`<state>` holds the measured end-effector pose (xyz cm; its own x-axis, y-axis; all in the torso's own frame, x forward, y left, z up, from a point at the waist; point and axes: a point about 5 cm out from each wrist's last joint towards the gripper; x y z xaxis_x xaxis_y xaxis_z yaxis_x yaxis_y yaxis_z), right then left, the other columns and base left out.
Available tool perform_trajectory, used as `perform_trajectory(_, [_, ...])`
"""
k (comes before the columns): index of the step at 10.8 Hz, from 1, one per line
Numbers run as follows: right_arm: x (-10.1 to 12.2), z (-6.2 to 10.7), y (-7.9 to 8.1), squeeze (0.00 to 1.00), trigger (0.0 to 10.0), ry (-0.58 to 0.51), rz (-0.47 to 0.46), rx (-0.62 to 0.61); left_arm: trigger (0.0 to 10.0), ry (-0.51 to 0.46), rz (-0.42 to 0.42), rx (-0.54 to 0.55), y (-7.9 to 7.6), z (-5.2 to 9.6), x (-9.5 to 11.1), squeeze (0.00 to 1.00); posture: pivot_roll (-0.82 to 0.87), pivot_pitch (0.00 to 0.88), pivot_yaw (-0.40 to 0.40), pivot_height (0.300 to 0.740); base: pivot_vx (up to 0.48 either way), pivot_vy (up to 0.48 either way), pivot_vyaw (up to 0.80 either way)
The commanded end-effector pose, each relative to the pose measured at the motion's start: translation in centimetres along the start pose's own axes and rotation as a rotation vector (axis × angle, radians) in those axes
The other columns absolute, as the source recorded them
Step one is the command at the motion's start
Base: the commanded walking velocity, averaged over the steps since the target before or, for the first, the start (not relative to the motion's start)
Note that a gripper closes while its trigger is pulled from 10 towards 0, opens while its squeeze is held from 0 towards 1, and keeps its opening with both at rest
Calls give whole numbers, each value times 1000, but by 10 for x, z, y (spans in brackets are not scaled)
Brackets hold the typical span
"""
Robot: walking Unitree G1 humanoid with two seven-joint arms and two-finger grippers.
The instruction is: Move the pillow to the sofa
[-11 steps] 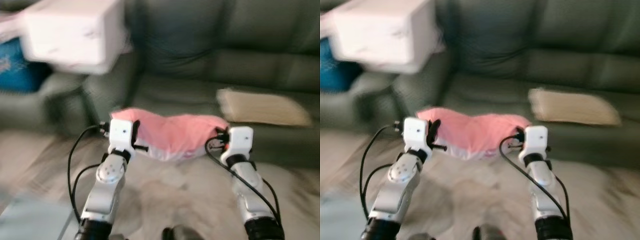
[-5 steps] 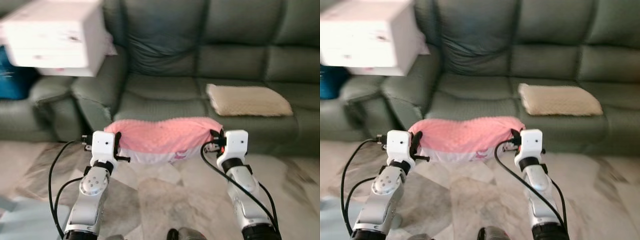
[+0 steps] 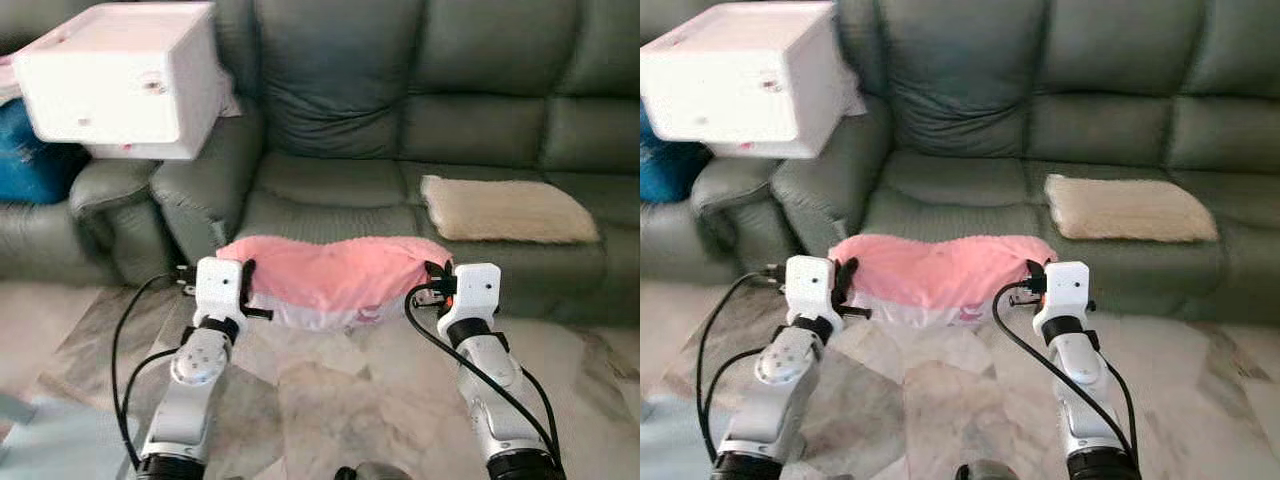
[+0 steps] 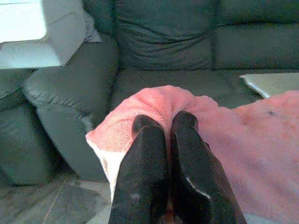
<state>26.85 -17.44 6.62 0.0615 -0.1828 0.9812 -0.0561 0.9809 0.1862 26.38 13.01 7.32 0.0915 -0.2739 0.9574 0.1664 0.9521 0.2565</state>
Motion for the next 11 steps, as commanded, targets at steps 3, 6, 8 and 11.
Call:
perform_trajectory(3, [11, -3, 2, 0, 10000, -49, 1, 10, 10000, -17, -20, -6, 0, -1, 3, 0, -5, 0, -19, 740, 280, 0, 0])
perform_trajectory(6, [12, -4, 2, 0, 10000, -50, 0, 13, 10000, -18, -18, -5, 0, -2, 4, 0, -4, 0, -21, 740, 342, 0, 0])
perform_trajectory(8, [12, -5, 1, 0, 10000, -49, 1, 11, 10000, -25, -13, -8, -1, -2, 5, 0, -3, 0, -23, 740, 480, 0, 0])
perform_trajectory(11, [14, -7, 0, 0, 10000, -55, 2, 4, 10000, -31, -9, -10, -2, -4, 7, 0, -7, 0, -17, 740, 480, 0, 0])
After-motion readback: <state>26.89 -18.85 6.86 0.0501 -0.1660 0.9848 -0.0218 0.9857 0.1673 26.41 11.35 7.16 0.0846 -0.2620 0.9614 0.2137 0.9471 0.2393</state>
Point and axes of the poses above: a point about 5 cm out from each wrist's last joint towards the gripper, its own z axis pointing back from the gripper into the wrist, its own x axis along the axis of the wrist's last joint, y = z × x, and after that the axes turned 14 degrees about -z, right-handed
